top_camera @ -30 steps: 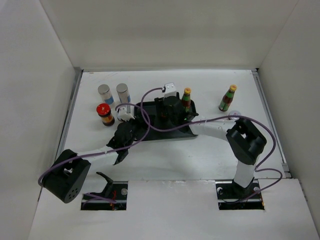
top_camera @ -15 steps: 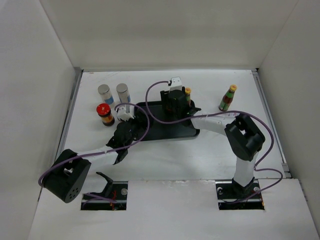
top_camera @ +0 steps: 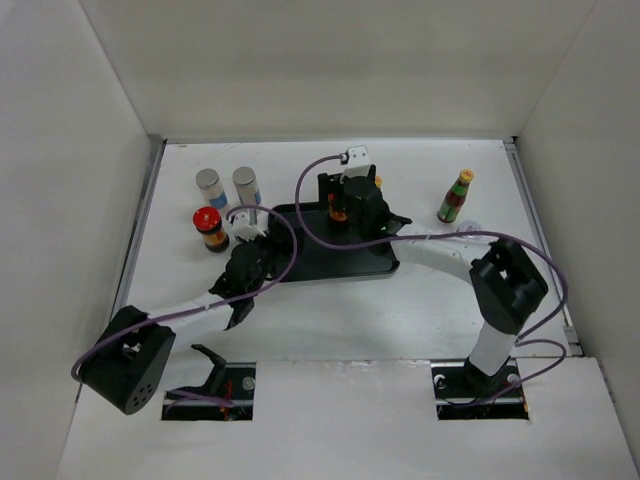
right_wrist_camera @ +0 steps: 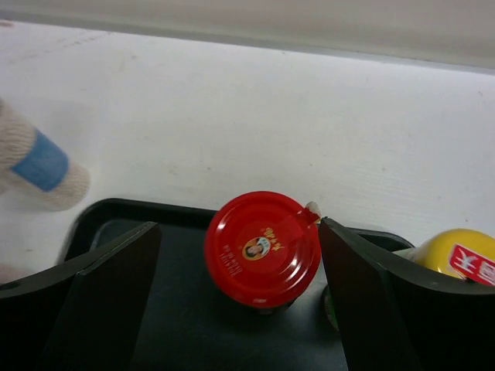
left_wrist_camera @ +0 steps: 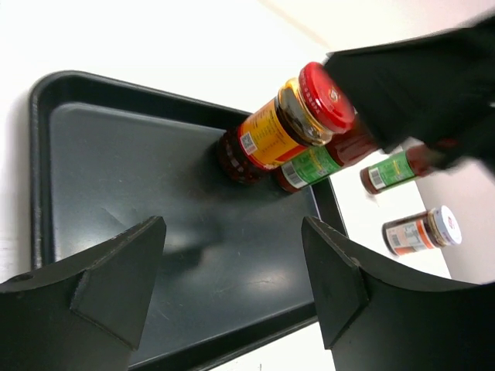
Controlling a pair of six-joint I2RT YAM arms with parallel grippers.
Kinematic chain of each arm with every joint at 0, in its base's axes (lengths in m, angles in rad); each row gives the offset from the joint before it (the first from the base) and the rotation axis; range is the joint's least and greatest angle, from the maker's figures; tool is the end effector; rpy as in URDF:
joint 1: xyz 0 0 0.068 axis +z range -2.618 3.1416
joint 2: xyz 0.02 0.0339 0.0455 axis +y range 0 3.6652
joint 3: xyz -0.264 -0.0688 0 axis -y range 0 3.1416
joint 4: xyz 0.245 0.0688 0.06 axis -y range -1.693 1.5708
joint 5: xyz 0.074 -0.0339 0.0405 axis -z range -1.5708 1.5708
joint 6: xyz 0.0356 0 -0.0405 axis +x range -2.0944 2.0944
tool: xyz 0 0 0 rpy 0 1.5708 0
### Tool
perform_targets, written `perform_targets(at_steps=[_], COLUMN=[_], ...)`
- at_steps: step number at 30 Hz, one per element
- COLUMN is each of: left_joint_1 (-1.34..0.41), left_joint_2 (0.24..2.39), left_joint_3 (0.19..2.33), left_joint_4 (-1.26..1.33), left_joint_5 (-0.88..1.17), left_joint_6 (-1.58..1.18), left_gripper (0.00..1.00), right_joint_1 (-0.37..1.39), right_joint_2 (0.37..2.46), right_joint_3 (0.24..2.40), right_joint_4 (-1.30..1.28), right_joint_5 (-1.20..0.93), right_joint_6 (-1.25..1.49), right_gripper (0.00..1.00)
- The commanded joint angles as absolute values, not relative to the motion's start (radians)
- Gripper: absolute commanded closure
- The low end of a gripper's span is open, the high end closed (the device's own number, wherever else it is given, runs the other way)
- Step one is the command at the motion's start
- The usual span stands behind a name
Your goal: Organize the condiment bottles
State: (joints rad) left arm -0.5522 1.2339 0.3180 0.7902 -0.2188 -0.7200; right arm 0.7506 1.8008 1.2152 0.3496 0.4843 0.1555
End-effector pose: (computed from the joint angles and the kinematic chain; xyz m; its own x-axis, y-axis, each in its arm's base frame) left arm 0.2062 -0.1180 0.1913 -0.2970 -0.5730 -0.7638 0.1768 0.7531 -0.6337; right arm 0.3185 0.2744 0.2605 -0.2111 -0.0095 -0.9774 -0.2428 0.9691 0.0430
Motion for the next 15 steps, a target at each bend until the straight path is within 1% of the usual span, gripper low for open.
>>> perform_targets(at_steps=[1, 2, 3, 4, 5, 6, 7, 8, 9, 10, 12, 15], left_joint_1=[-0.556, -0.556, -0.555, -0.555, -0.555, -0.558, -0.558, -0.556, -0.545, -0.539, -0.516, -0.476], left_joint_2=[1.163, 1.145, 1.117, 1.091, 1.069, 1.056, 1.054, 1.060, 1.072, 1.089, 1.130, 1.207], left_joint_3=[0.380, 0.394, 0.415, 0.440, 0.460, 0.483, 0.512, 0.549, 0.598, 0.654, 0.759, 0.851], left_joint_4=[0.767, 0.738, 0.694, 0.649, 0.614, 0.582, 0.549, 0.507, 0.444, 0.369, 0.231, 0.154], left_joint_5=[-0.268, -0.273, -0.279, -0.293, -0.317, -0.349, -0.383, -0.409, -0.432, -0.452, -0.497, -0.589], left_joint_6=[-0.684, -0.680, -0.669, -0.658, -0.650, -0.640, -0.624, -0.600, -0.580, -0.566, -0.539, -0.476], left_gripper=[0.32, 0.33, 0.36, 0.38, 0.42, 0.49, 0.55, 0.58, 0.59, 0.59, 0.56, 0.45], right_joint_1=[0.795, 0.801, 0.811, 0.817, 0.823, 0.828, 0.829, 0.831, 0.831, 0.834, 0.844, 0.867], right_joint_2=[1.648, 1.622, 1.585, 1.548, 1.510, 1.473, 1.439, 1.410, 1.385, 1.365, 1.336, 1.318], right_joint_3=[1.186, 1.171, 1.149, 1.123, 1.091, 1.054, 1.017, 0.982, 0.944, 0.904, 0.824, 0.729], right_joint_4=[0.411, 0.407, 0.397, 0.385, 0.380, 0.383, 0.383, 0.377, 0.376, 0.377, 0.402, 0.463], right_joint_5=[0.472, 0.471, 0.466, 0.462, 0.454, 0.446, 0.440, 0.436, 0.427, 0.408, 0.364, 0.356], right_joint_6=[0.173, 0.181, 0.192, 0.204, 0.215, 0.227, 0.244, 0.271, 0.302, 0.328, 0.353, 0.363], right_gripper=[0.10, 0.11, 0.16, 0.24, 0.38, 0.55, 0.69, 0.79, 0.83, 0.84, 0.82, 0.76])
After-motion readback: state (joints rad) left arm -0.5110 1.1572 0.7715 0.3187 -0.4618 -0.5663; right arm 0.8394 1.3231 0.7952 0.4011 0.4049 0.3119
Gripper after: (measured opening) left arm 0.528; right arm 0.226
